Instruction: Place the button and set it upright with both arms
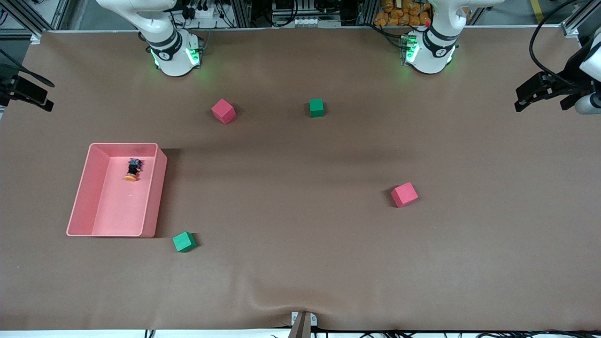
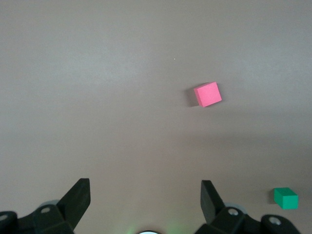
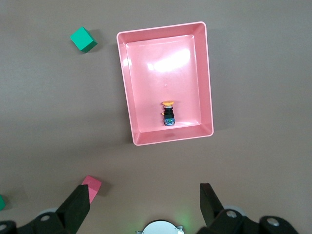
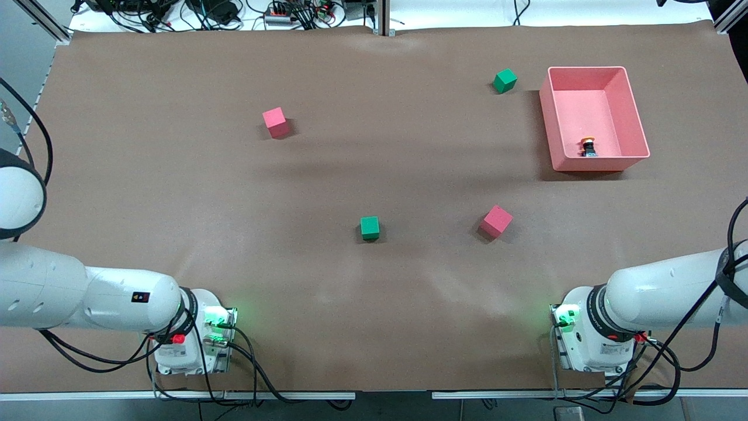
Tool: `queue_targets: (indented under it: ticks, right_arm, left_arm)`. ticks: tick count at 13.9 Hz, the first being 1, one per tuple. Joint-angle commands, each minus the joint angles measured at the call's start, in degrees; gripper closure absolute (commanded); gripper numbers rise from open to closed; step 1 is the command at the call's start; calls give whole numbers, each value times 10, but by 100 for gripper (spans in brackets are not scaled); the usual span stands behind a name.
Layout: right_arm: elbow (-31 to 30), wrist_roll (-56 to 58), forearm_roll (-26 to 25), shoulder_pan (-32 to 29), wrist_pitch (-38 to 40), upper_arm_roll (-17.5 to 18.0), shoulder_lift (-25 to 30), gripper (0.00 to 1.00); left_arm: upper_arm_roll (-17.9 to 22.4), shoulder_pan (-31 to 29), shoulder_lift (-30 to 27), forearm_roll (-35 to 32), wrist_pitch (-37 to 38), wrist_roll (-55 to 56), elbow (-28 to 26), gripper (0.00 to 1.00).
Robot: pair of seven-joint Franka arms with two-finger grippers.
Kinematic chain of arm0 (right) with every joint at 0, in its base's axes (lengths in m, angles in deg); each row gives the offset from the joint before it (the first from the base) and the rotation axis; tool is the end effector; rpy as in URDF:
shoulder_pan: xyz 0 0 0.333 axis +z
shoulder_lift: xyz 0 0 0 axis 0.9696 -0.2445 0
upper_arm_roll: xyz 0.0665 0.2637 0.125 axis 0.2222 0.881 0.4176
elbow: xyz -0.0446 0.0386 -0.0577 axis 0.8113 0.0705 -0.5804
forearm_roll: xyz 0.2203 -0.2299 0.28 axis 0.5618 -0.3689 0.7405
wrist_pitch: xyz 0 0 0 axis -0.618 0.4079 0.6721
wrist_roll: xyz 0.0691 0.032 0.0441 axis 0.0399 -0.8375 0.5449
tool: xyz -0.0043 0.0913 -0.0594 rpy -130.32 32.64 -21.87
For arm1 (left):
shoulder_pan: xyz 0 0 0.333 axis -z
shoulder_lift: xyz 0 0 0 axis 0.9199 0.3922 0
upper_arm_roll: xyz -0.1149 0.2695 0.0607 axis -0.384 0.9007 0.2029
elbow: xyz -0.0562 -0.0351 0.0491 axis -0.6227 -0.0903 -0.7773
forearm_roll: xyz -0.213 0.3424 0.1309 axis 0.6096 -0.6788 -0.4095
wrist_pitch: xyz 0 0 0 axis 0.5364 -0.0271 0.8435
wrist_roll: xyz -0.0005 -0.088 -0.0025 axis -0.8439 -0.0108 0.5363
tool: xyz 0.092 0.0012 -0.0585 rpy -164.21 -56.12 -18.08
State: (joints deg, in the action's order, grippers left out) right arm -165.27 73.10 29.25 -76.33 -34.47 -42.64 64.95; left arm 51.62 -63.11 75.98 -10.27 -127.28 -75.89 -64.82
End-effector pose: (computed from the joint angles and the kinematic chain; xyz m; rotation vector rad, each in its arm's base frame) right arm 0.5621 -0.0360 0.6562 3.1129 -0.1982 -0.1286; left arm 0.5614 -0.0442 0.6491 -3.1215 -0.0297 0.0082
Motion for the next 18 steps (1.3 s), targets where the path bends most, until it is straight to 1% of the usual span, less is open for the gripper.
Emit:
queue_targets:
  ticks: [1,4,10,13,18]
  right_arm:
    - [-2,6,3,0,-3,-1,5,0]
    - [-3,7,3,0,-8,-1,3,0]
    - [-10,7,3,1,-12,-1,3,0]
    - [-27,12,3,0,-24,-1,5,0]
    - [-79,20,3,0,-57,-1,11,0]
  left_arm:
    - [-2,-3,11,-10,14,-1,16,0]
    - [-2,-3,11,-9,17,-2,17,0]
    - [-5,1,30,-7,14,4,13,0]
    - [-6,-1,35,-6,3,4,9,0]
    - [-7,1,36,-5,-20,3,10,0]
